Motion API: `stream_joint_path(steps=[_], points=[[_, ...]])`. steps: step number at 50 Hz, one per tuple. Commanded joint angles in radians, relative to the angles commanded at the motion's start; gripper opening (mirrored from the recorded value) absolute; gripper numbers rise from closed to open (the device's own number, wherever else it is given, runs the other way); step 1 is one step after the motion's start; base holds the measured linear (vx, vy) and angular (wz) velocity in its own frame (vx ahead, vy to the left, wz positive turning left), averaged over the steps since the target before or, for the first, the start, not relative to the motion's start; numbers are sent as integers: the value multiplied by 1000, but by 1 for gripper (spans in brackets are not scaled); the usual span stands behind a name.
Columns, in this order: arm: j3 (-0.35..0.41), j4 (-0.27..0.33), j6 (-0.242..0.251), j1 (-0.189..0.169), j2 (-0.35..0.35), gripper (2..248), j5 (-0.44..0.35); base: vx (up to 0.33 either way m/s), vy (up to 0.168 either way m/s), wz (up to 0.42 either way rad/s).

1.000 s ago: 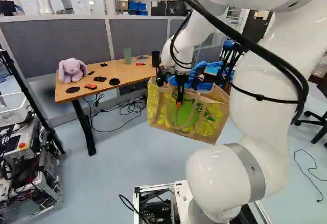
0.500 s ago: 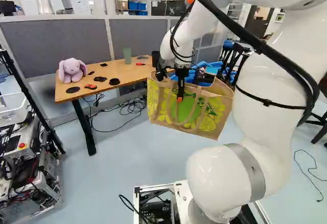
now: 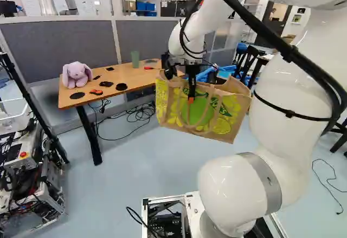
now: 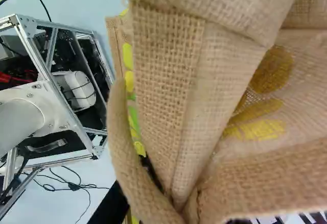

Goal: Pick up the bag on the ground and place it on the table

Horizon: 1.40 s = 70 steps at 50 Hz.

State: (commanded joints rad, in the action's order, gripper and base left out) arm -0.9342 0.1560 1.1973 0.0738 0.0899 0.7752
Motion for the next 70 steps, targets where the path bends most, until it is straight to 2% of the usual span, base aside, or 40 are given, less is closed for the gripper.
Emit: stream_joint_path(steps=[70], points=[[-208,13,0,29,-37,33,263,0,0,0]])
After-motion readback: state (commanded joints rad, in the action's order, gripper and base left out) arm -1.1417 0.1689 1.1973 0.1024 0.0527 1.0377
